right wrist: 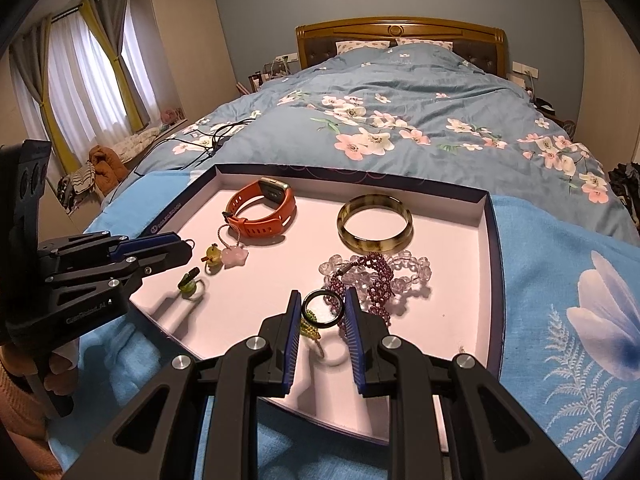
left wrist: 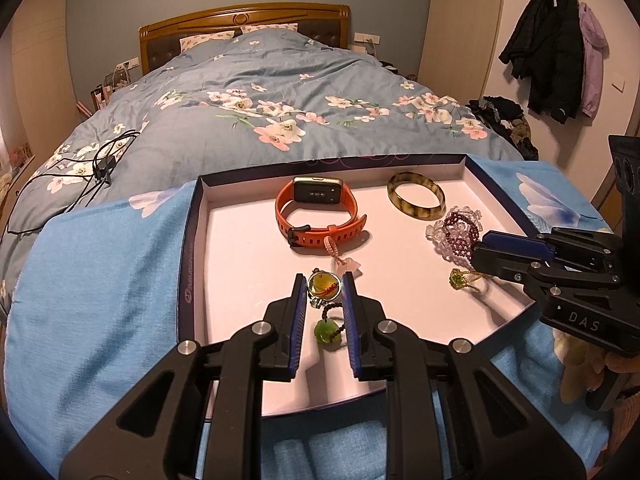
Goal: Organize jewelry
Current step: 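Lower the silver ring into the box with the left tool while the right tool lowers the black ring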
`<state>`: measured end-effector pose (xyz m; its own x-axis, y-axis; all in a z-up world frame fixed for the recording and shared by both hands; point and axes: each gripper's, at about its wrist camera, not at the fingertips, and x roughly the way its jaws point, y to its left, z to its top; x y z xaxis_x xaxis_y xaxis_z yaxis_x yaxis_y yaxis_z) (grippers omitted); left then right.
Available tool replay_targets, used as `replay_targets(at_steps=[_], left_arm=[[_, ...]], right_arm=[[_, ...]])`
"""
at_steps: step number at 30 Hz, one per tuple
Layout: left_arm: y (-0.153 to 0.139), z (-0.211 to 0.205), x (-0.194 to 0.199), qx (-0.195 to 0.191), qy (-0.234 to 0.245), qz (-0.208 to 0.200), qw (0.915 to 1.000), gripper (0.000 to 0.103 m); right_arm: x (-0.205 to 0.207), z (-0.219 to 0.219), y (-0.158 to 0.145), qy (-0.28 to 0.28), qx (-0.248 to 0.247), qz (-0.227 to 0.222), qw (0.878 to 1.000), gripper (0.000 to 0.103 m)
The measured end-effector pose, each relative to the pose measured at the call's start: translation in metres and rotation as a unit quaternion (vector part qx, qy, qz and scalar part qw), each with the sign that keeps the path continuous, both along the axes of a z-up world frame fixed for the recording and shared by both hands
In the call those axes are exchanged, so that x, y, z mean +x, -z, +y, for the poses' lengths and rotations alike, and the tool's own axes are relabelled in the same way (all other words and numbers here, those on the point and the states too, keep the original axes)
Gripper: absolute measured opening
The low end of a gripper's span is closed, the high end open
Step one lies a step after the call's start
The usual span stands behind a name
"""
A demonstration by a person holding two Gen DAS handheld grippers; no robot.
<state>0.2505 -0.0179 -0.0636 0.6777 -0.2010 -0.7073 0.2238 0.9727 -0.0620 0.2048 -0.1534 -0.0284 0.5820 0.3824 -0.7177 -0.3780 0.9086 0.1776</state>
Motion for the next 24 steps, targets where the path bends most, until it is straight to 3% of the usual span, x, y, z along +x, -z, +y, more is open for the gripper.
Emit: replay_targets(at_steps=[24], left_arm=[[0.011,-0.003,0.004,0.009,-0.006,0.013,0.9999,0.018]], right_arm=[[0.006,0.004,0.007,0.010,-0.018,0.009,1.000,0.020]])
